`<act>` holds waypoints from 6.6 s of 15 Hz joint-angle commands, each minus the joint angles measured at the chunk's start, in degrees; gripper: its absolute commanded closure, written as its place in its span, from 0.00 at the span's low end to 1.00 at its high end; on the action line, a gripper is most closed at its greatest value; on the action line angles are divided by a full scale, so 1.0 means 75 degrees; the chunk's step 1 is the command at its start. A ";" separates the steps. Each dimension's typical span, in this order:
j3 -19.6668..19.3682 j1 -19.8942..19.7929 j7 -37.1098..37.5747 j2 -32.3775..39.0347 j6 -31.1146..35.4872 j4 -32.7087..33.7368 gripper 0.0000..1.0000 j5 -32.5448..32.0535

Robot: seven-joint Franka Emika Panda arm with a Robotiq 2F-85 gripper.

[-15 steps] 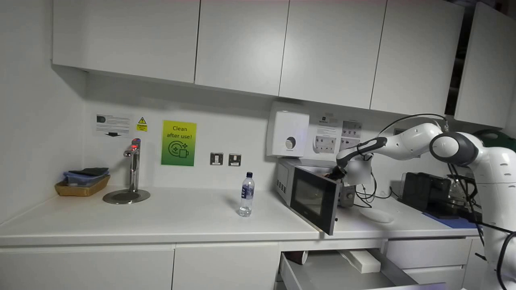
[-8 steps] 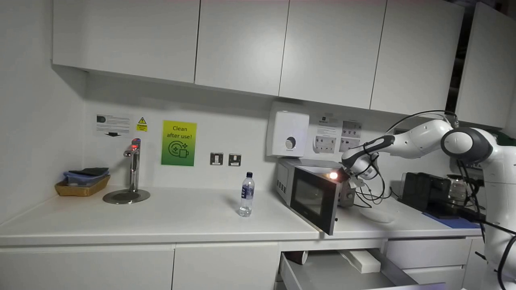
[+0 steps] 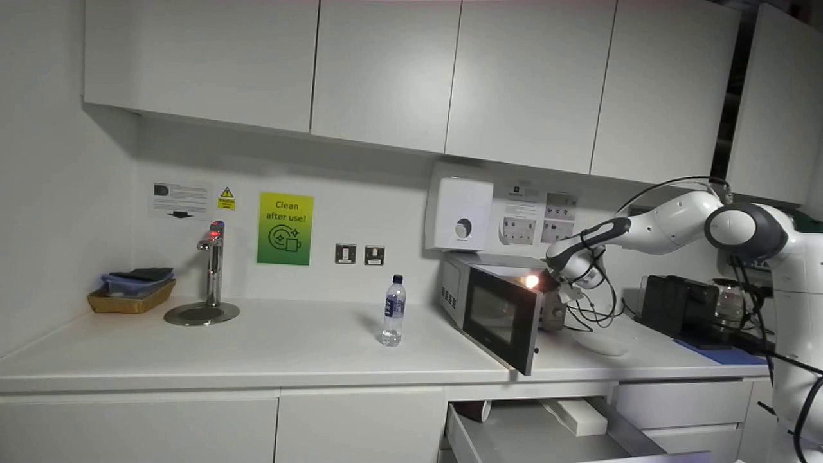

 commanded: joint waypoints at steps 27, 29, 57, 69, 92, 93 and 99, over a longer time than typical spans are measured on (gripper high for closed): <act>0.0271 -0.0057 0.0014 0.1550 0.0959 0.1479 1.00 0.0319; 0.0290 -0.0074 -0.0004 0.1599 0.1020 0.1567 1.00 0.0366; 0.2166 -0.1599 -0.1769 0.2799 0.1387 0.3168 1.00 0.1662; 0.2533 -0.2005 -0.2435 0.2562 0.1246 0.2797 1.00 0.1515; 0.1436 -0.1623 -0.1975 0.0303 -0.0157 0.0430 1.00 -0.0573; 0.1391 -0.1612 -0.1886 0.0192 -0.0280 0.0365 1.00 -0.0731; 0.1127 -0.1388 -0.1079 -0.0487 -0.1062 -0.0004 1.00 -0.1697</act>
